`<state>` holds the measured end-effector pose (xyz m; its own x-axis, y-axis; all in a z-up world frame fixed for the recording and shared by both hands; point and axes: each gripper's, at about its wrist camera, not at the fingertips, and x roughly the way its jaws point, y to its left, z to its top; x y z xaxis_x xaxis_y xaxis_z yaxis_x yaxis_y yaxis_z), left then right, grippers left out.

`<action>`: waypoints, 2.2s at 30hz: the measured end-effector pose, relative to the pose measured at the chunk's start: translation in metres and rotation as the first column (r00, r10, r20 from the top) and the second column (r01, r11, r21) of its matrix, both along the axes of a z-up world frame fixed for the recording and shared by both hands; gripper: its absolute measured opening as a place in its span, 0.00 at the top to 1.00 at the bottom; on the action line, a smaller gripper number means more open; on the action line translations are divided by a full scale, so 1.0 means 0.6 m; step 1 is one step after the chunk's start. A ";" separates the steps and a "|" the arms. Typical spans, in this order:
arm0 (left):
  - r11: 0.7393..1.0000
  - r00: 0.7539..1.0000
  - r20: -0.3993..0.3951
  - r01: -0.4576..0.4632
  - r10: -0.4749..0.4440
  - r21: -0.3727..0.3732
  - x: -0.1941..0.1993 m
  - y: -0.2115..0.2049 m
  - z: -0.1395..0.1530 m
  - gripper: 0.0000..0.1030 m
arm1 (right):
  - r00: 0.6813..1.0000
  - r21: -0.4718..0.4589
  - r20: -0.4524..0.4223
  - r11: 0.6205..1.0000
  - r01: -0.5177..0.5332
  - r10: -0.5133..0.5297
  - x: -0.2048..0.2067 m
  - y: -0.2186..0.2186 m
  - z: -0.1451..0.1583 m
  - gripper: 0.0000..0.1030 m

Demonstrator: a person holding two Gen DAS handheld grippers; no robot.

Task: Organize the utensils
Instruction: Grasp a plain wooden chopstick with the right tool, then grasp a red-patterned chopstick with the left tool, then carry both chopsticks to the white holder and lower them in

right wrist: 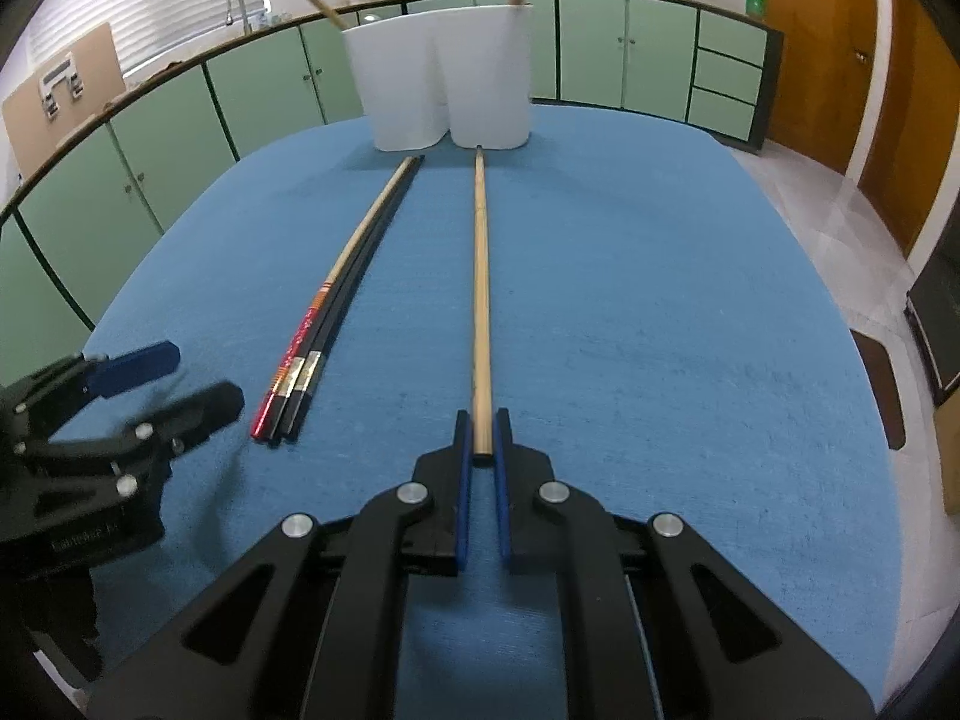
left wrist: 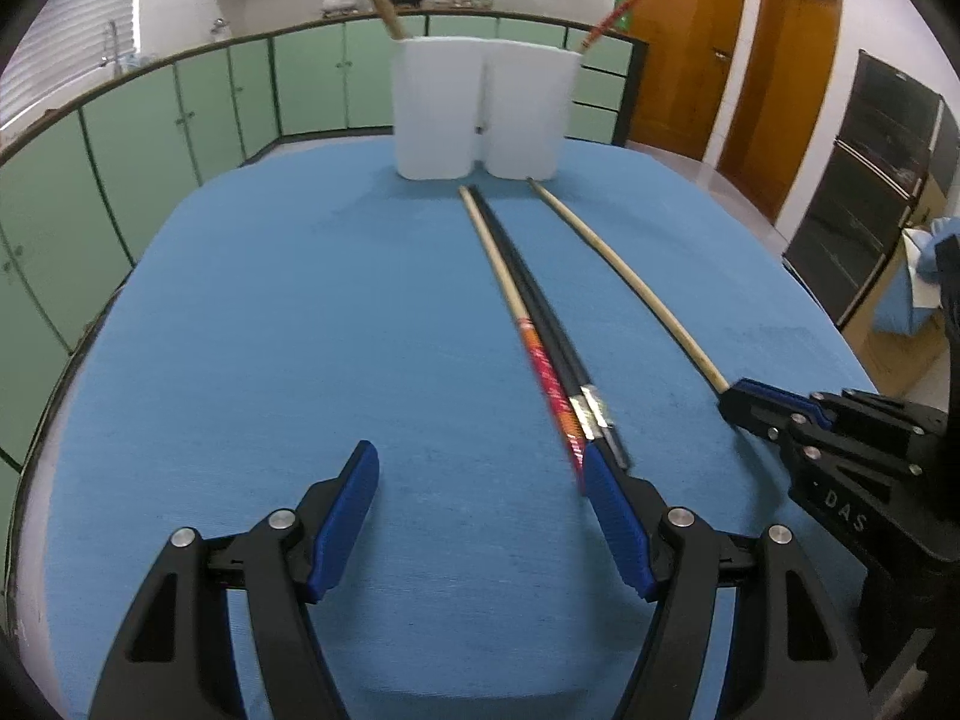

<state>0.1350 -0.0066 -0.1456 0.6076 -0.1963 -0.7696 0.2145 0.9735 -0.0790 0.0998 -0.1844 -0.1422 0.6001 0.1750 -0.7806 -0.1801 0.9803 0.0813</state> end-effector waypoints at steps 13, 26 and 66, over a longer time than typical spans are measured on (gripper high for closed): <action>0.997 1.000 -0.006 -0.020 0.021 0.068 0.005 -0.010 -0.007 0.28 | 1.000 0.009 0.000 1.000 0.000 0.000 0.000 0.001 0.000 0.94; 0.998 0.999 0.015 -0.037 0.036 0.051 -0.003 0.007 -0.002 0.29 | 1.000 0.011 -0.001 1.000 0.000 0.000 0.000 0.000 0.000 0.93; 0.999 0.964 0.262 -0.049 0.043 0.015 -0.033 0.026 0.162 0.95 | 0.982 0.053 0.187 0.999 -0.008 -0.002 -0.022 -0.028 0.115 0.94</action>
